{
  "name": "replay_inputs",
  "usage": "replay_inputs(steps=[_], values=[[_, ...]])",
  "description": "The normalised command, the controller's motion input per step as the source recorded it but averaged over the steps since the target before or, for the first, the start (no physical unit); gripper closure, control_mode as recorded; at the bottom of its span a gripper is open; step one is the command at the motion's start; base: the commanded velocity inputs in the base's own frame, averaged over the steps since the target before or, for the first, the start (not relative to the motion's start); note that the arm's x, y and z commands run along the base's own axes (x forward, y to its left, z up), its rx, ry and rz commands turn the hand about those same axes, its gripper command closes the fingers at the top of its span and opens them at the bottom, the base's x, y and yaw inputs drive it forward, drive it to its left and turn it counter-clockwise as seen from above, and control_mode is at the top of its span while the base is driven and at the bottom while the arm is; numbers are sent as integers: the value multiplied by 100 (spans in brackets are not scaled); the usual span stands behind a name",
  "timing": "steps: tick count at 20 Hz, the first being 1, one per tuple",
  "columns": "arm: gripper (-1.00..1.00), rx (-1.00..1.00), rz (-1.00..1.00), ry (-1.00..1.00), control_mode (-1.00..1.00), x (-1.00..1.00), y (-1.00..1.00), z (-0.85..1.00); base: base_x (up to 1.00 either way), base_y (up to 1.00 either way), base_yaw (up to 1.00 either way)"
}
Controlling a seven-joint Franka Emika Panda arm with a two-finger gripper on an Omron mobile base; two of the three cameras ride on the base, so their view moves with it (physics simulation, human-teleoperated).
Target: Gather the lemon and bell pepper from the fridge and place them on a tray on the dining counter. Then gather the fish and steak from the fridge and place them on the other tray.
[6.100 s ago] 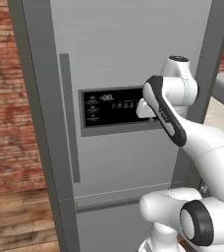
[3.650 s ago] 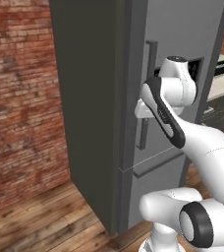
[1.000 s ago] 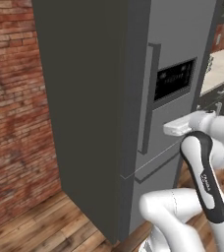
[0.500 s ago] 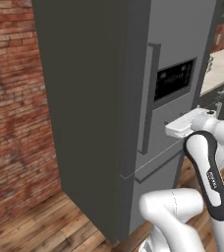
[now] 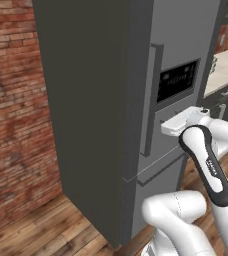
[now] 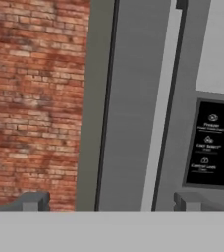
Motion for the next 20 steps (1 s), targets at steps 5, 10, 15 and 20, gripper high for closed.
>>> replay_inputs(steps=[5,10,15,20], values=[[-100,-1,0,0,-100,20,0,0,0,0,0],[-100,0,0,0,-100,24,0,0,0,0,0],[-100,0,0,0,-100,26,0,0,0,0,0],[-100,0,0,0,-100,29,0,0,0,0,0]])
